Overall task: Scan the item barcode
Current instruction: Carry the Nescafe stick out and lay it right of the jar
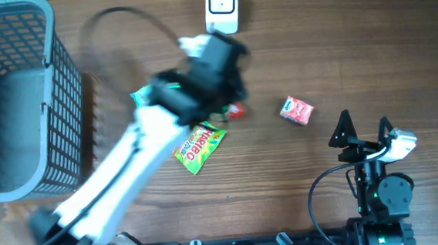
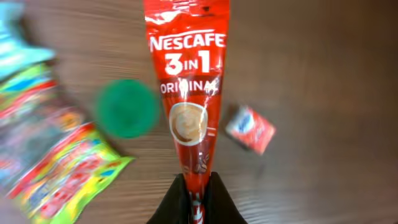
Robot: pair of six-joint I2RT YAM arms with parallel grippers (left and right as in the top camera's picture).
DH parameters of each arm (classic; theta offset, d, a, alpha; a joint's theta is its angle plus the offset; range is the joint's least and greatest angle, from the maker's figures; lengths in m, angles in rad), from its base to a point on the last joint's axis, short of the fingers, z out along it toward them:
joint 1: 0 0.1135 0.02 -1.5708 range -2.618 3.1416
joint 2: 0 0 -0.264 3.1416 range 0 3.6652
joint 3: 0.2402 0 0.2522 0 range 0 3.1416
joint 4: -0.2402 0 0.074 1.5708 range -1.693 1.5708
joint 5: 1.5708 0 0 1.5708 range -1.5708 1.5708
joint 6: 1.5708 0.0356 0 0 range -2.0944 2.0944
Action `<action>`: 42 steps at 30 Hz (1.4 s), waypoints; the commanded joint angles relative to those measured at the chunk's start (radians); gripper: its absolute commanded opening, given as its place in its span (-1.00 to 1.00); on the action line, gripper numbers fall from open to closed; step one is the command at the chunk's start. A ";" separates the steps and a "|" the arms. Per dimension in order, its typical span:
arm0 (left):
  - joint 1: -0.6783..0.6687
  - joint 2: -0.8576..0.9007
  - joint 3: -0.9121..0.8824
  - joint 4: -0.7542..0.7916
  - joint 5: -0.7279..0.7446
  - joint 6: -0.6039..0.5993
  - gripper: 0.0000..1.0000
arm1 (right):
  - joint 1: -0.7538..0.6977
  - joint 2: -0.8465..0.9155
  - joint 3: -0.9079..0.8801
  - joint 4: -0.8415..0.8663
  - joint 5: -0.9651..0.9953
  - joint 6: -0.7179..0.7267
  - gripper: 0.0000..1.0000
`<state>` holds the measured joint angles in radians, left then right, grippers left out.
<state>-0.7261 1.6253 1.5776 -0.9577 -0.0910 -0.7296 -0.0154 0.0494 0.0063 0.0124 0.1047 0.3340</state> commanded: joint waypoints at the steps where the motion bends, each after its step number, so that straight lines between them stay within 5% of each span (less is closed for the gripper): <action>1: -0.106 0.138 0.006 0.056 -0.024 0.243 -0.92 | 0.005 0.000 -0.001 0.003 -0.012 -0.017 0.99; 11: -0.123 0.400 0.005 0.151 -0.011 0.220 -0.92 | 0.005 0.000 -0.001 0.003 -0.012 -0.018 0.99; 26: -0.123 0.424 -0.176 0.350 -0.064 0.092 -0.91 | 0.005 0.000 -0.001 0.003 -0.012 -0.017 1.00; 28: -0.123 0.423 -0.179 0.346 -0.064 0.093 -0.74 | 0.005 0.000 -0.001 0.003 -0.012 -0.017 0.99; 32: -0.122 0.391 -0.165 0.325 -0.077 0.093 0.44 | 0.005 0.000 -0.001 0.003 -0.012 -0.017 0.99; 33: -0.120 0.367 -0.148 0.299 -0.080 0.093 0.66 | 0.005 0.000 -0.001 0.003 -0.012 -0.017 0.99; 34: -0.118 0.343 -0.126 0.269 -0.083 0.093 0.68 | 0.005 0.000 -0.001 0.003 -0.012 -0.017 0.99; 36: -0.114 0.304 -0.093 0.235 -0.098 0.093 0.57 | 0.005 0.000 -0.001 0.003 -0.012 -0.017 0.99; 37: -0.113 0.283 -0.092 0.238 -0.098 0.093 0.14 | 0.005 0.000 -0.001 0.003 -0.012 -0.017 0.99; 38: -0.113 0.276 -0.092 0.238 -0.097 0.093 -0.62 | 0.005 0.000 -0.001 0.003 -0.012 -0.017 0.99; 39: -0.113 0.277 -0.092 0.237 -0.090 0.092 -0.92 | 0.005 0.000 -0.001 0.003 -0.012 -0.017 0.99; 42: -0.113 0.292 -0.104 0.246 -0.063 0.076 -0.92 | 0.005 0.000 -0.001 0.003 -0.012 -0.017 0.99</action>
<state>-0.8433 1.9186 1.4712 -0.7181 -0.1638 -0.6373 -0.0154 0.0494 0.0063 0.0124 0.1047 0.3340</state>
